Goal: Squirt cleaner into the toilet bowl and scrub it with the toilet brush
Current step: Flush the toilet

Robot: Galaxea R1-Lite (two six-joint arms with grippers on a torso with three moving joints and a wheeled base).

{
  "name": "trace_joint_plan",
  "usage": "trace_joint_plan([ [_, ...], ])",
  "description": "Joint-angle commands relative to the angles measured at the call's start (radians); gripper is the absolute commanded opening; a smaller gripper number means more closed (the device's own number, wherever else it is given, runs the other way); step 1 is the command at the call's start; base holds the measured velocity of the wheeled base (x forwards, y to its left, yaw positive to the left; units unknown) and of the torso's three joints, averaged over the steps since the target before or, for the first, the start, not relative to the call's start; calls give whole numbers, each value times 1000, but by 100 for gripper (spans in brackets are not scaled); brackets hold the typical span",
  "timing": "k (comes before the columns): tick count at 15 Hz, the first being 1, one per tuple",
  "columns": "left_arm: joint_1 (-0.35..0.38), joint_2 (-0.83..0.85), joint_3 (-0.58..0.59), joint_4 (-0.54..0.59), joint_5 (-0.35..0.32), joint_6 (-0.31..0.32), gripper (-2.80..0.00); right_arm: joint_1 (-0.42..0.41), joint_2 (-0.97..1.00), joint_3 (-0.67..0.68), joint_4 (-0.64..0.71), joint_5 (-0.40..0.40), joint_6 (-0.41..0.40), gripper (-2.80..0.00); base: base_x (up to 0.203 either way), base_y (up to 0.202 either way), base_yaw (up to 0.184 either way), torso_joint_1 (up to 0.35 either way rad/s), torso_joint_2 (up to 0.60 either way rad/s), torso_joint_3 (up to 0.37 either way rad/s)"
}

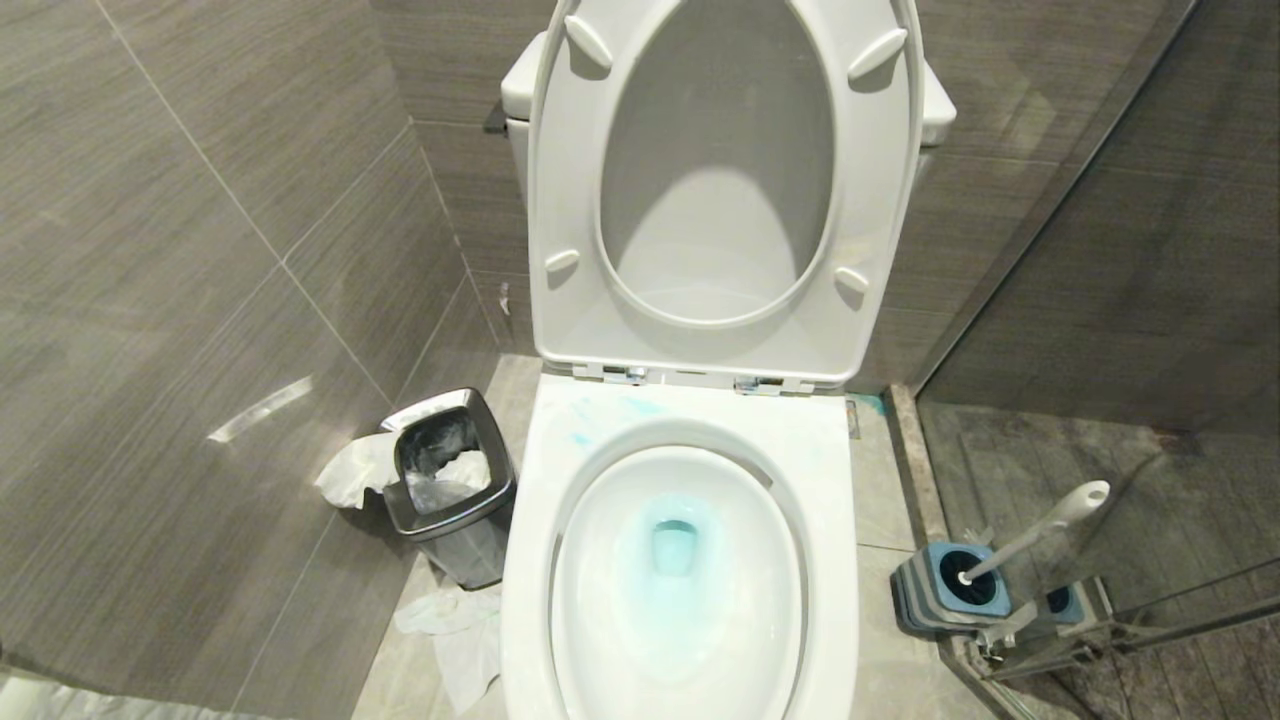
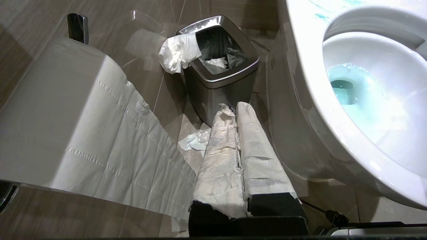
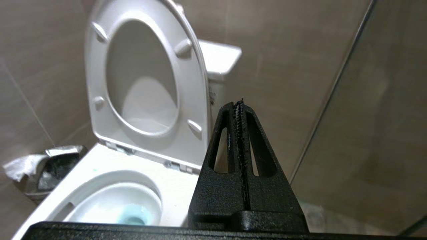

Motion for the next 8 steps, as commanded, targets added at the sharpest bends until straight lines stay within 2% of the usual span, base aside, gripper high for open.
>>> trace_joint_plan([
  [1,0,0,0,0,0,0,-280,-3,-125,-4,28,13,0,-280,0,0,0,0,0,0],
  [4,0,0,0,0,0,0,-280,-15,-234,13,136,28,0,-280,0,0,0,0,0,0],
  [8,0,0,0,0,0,0,-280,-22,-336,110,153,24,-3,-280,0,0,0,0,0,0],
])
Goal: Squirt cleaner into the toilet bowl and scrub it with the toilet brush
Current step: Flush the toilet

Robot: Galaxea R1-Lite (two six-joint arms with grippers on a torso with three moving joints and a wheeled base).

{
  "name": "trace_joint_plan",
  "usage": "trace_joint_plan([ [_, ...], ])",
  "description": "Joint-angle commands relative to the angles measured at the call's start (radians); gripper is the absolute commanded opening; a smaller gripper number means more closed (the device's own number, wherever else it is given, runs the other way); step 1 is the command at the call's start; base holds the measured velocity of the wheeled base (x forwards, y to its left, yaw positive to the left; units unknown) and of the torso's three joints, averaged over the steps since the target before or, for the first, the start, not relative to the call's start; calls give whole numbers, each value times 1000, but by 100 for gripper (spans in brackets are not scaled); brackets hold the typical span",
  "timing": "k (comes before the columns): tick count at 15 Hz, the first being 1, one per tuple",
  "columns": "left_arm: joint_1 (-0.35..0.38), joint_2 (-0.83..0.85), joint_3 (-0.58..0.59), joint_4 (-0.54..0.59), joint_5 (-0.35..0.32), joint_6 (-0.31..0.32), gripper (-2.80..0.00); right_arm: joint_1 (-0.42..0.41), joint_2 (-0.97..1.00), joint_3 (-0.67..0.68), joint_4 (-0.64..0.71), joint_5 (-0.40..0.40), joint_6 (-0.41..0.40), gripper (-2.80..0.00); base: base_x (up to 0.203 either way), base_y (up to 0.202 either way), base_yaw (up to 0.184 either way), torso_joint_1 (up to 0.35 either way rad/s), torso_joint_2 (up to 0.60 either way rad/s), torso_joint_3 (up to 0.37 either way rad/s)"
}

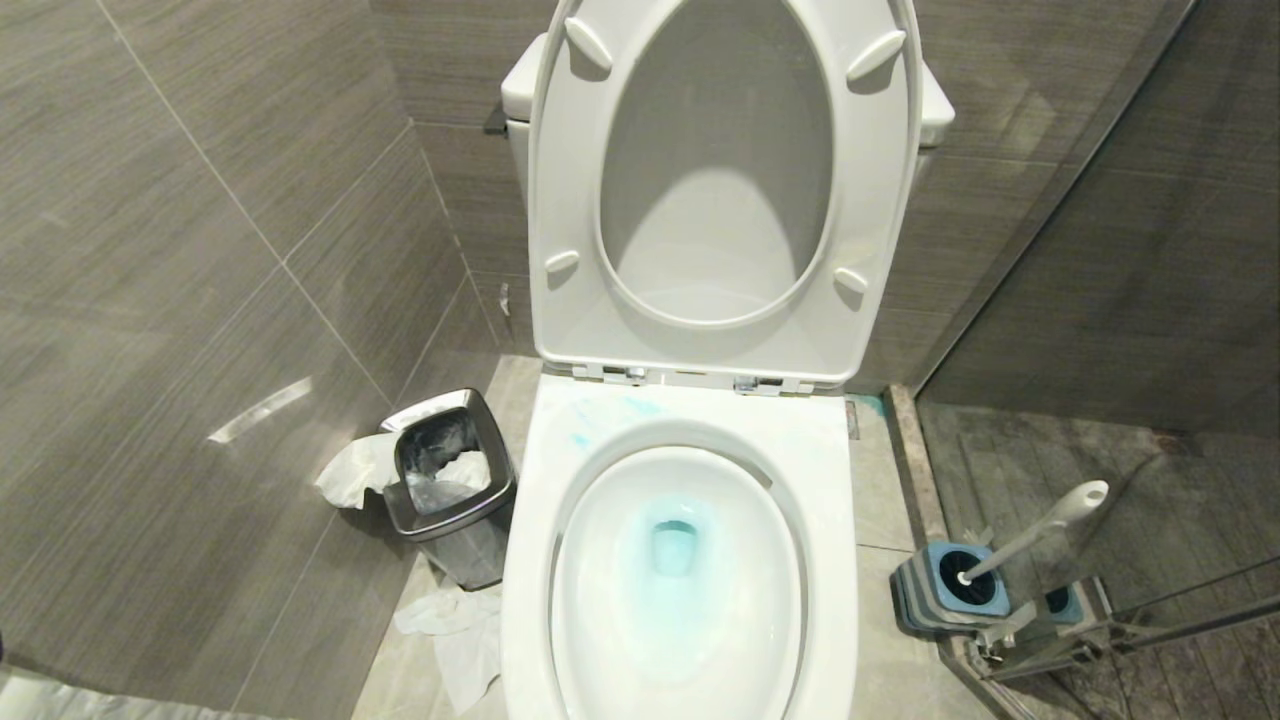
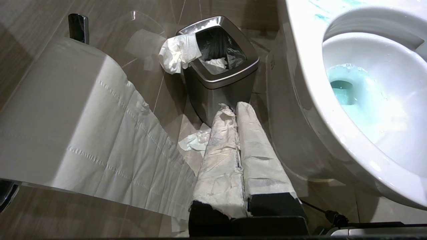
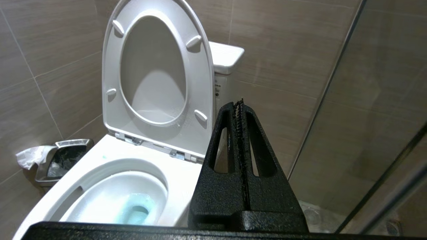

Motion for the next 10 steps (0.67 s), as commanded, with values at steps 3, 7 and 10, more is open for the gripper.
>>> trace_joint_plan([
  [3,0,0,0,0,0,0,-280,-1,-128,118,0,-52,0,-280,0,0,0,0,0,0],
  [7,0,0,0,0,0,0,-280,-1,-232,298,-9,-59,-2,-280,0,0,0,0,0,0],
  [10,0,0,0,0,0,0,-280,-1,-245,447,-91,-62,0,-280,0,0,0,0,0,0],
])
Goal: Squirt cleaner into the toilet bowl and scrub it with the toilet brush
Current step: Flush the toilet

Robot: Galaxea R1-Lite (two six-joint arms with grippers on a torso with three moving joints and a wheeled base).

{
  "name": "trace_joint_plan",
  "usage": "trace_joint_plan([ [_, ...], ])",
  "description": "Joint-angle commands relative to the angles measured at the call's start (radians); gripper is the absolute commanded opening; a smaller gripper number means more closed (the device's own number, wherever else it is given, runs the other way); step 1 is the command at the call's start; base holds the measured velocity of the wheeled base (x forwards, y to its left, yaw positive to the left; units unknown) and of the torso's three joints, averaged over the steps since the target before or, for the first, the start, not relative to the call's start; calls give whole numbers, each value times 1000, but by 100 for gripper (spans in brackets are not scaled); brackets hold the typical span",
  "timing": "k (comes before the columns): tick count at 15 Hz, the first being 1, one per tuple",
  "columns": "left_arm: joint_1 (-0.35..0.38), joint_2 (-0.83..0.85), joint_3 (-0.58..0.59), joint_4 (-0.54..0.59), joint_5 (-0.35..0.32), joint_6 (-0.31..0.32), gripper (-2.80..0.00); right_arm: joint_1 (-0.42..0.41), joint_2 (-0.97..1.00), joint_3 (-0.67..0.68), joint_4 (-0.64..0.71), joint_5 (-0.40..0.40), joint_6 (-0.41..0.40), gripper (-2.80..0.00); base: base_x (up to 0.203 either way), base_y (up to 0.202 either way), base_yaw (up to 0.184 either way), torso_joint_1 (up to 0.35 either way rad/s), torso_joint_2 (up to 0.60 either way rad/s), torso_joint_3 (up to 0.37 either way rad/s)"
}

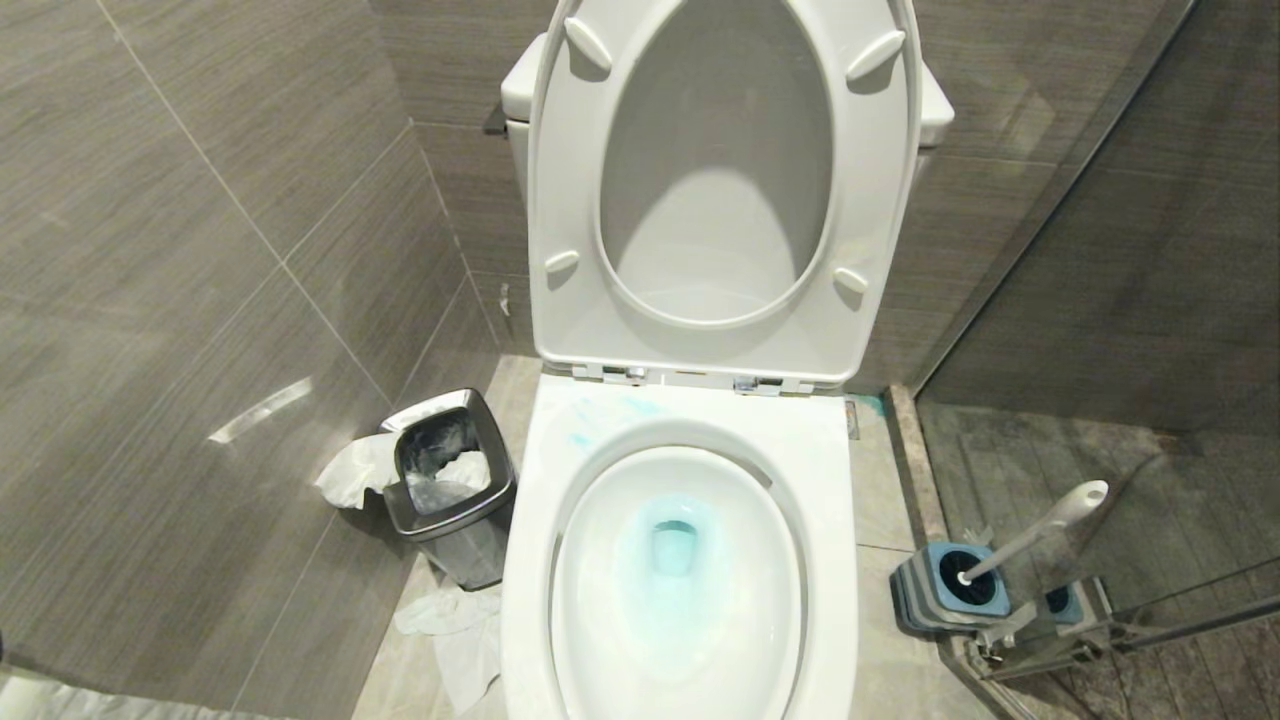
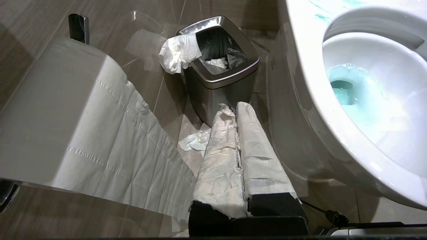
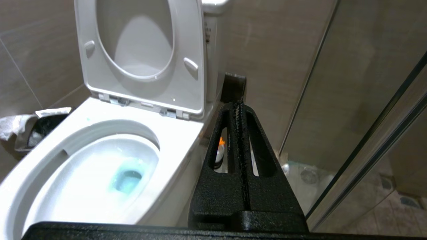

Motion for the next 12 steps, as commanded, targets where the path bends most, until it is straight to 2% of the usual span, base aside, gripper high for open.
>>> trace_joint_plan([
  [1,0,0,0,0,0,0,-280,0,-21,152,-93,-2,-1,-280,0,0,0,0,0,0],
  [4,0,0,0,0,0,0,-280,0,-21,355,-288,-20,0,-280,0,0,0,0,0,0],
  [12,0,0,0,0,0,0,-280,0,-21,364,-134,-32,12,-280,0,0,0,0,0,0],
])
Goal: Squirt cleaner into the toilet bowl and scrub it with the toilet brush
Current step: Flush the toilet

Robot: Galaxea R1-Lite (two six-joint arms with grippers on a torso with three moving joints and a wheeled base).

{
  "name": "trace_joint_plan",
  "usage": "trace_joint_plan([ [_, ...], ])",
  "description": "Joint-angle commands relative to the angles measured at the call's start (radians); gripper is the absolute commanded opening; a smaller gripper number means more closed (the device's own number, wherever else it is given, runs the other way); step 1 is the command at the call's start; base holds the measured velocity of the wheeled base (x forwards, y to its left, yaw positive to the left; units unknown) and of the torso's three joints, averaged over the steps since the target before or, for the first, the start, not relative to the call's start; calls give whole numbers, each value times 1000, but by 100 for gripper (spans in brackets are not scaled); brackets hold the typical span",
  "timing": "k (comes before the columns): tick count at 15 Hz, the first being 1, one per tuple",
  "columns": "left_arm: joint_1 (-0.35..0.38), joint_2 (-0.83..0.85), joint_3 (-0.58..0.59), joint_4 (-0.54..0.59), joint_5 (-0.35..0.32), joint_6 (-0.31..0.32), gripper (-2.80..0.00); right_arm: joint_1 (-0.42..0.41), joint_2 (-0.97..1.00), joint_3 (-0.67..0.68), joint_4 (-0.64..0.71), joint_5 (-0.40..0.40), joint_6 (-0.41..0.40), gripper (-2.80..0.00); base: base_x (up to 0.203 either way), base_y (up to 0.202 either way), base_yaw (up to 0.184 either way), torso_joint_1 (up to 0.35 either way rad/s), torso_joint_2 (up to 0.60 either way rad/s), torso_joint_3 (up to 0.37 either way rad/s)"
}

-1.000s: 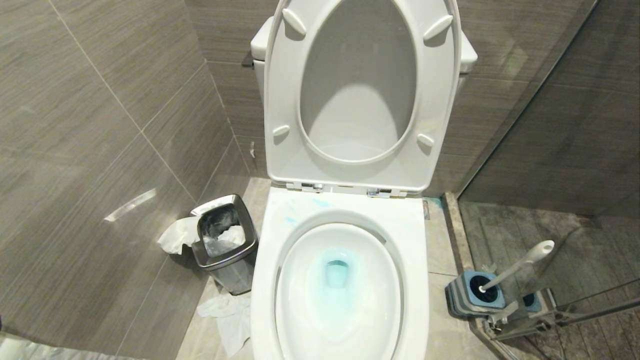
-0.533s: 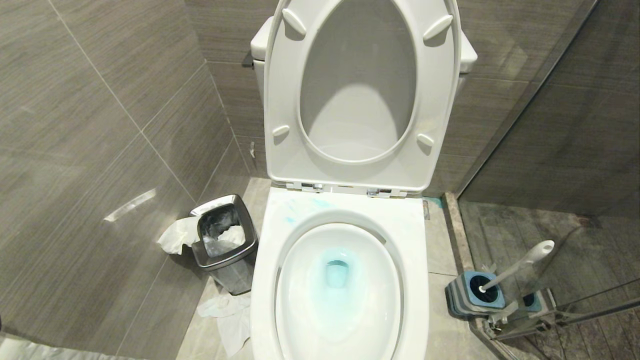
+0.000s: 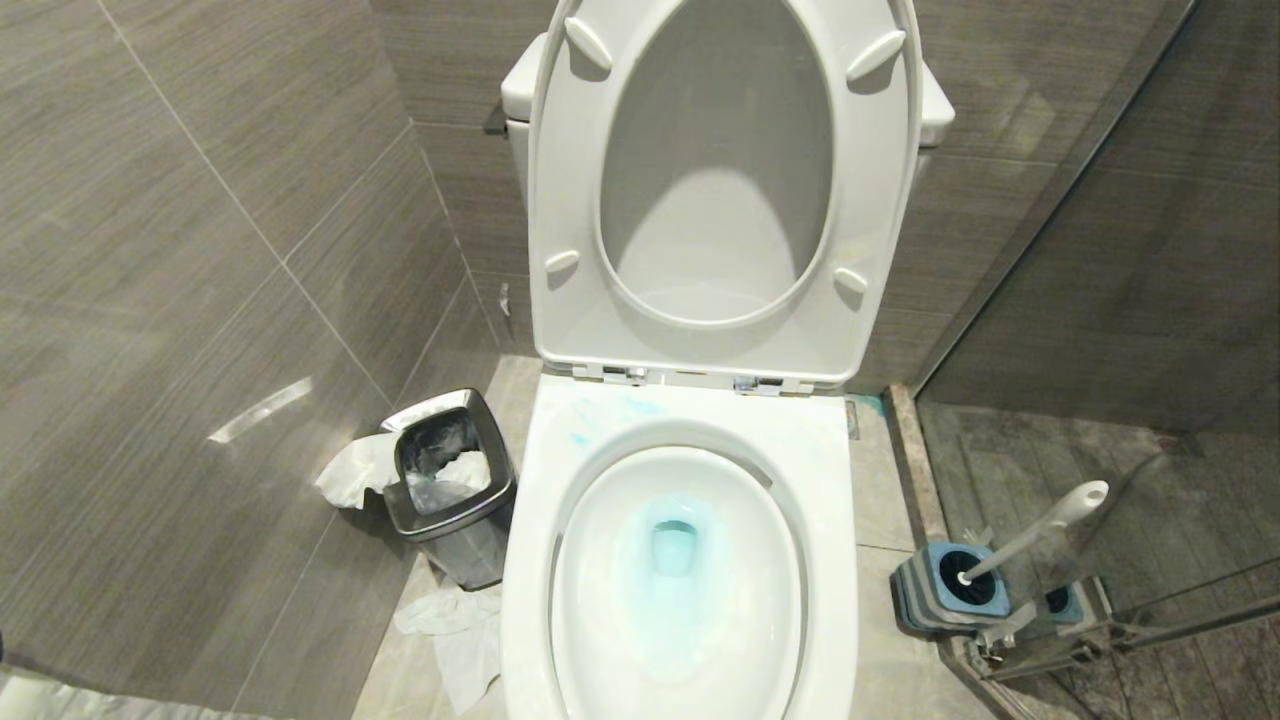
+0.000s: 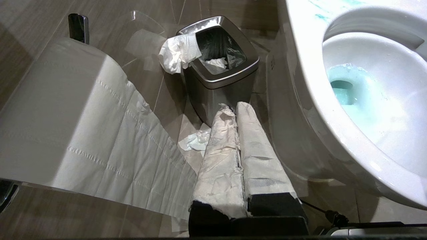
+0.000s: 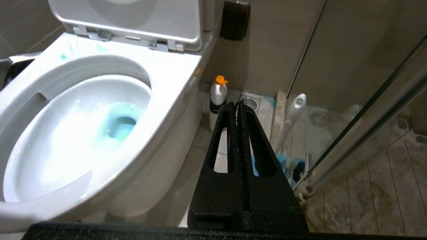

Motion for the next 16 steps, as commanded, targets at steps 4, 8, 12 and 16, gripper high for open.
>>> trace_joint_plan([
  [4,0,0,0,0,0,-1,-280,0,2,0,15,3,-5,-280,0,0,0,0,0,0],
  [8,0,0,0,0,0,-1,-280,0,2,1,70,-7,-31,-280,0,0,0,0,0,0],
  [12,0,0,0,0,0,-1,-280,0,2,1,173,-47,-87,-280,0,0,0,0,0,0],
  [16,0,0,0,0,0,-1,-280,0,2,1,186,-48,-57,-280,0,0,0,0,0,0],
])
